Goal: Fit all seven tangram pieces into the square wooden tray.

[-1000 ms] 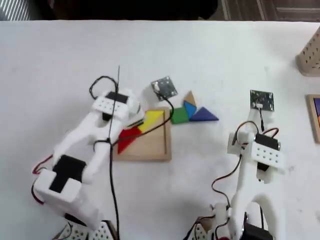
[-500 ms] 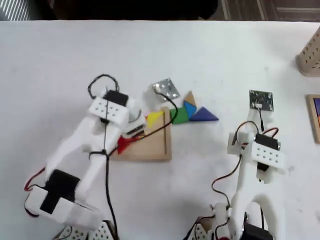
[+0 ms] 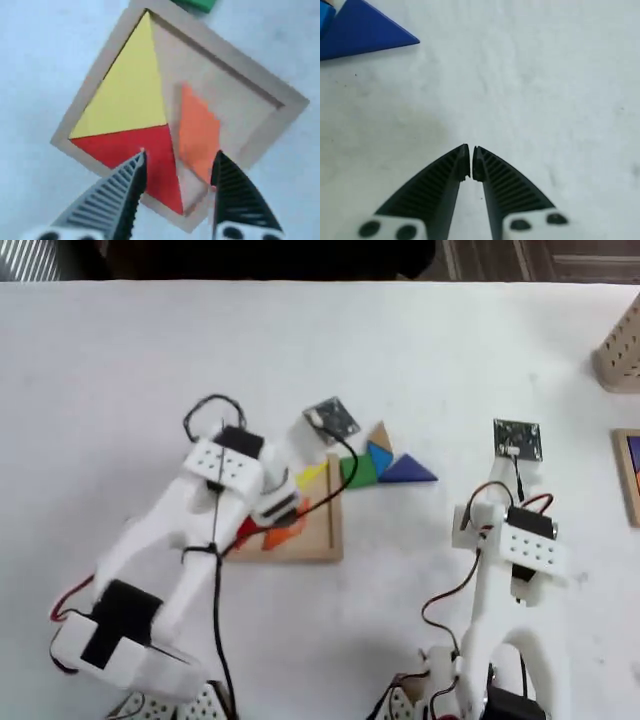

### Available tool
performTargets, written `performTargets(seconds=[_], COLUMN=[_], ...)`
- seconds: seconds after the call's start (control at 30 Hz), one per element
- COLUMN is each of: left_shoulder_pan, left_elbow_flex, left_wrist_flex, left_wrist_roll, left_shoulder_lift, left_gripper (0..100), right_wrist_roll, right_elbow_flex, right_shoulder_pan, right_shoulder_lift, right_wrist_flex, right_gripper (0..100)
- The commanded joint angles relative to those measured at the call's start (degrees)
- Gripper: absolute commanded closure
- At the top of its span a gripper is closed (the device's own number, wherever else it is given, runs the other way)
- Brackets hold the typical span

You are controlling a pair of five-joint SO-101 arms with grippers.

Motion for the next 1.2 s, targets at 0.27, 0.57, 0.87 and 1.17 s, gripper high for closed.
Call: performTargets(seconds=[0.27,0.57,0.87,1.17], left_shoulder_pan=[-3.6,-12.4,-20.4,-34.6], left_elbow_flex=[4.7,13.3,20.1,11.4], left_wrist_flex=[-5.8,-5.9,-16.8,-17.3], left_wrist_roll=[8.7,19.3,20.7,29.5], left_shoulder_lift=[-5.9,-22.5,-18.1,-10.6], left_gripper=[84,92,93,92], right_wrist_roll=[0.4,0.4,2.5,-0.8], right_elbow_flex=[-0.1,0.1,1.2,-10.2], right_shoulder_pan=[-0.7,-2.1,-14.4,-40.1], right_shoulder_lift=[-1.5,-1.5,-2.7,-7.6], right_wrist_flex=[-0.8,-0.7,0.4,10.4], right_gripper=[97.8,97.8,97.8,91.3])
